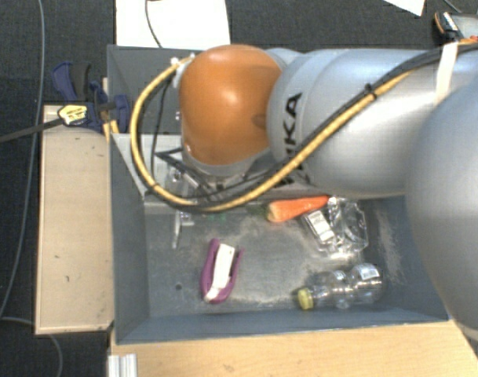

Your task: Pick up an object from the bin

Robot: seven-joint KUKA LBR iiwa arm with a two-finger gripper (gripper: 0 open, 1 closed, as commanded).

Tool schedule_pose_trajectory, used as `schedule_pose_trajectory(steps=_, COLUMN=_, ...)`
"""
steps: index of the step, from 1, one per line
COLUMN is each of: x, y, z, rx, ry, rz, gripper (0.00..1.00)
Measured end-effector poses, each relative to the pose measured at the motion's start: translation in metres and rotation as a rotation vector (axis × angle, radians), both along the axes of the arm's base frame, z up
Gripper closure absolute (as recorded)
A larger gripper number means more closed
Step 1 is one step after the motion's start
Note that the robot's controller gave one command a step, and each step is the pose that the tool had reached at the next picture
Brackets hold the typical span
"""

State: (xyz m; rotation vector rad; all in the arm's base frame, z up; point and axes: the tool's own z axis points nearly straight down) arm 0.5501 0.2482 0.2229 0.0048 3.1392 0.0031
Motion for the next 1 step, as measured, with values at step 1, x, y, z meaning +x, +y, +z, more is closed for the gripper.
schedule_pose_trajectory(steps=1, x=-0.0352, y=-0.0407, z=-0.1167, rx=0.0, ry=-0.005, rz=0.532, gripper=0.0)
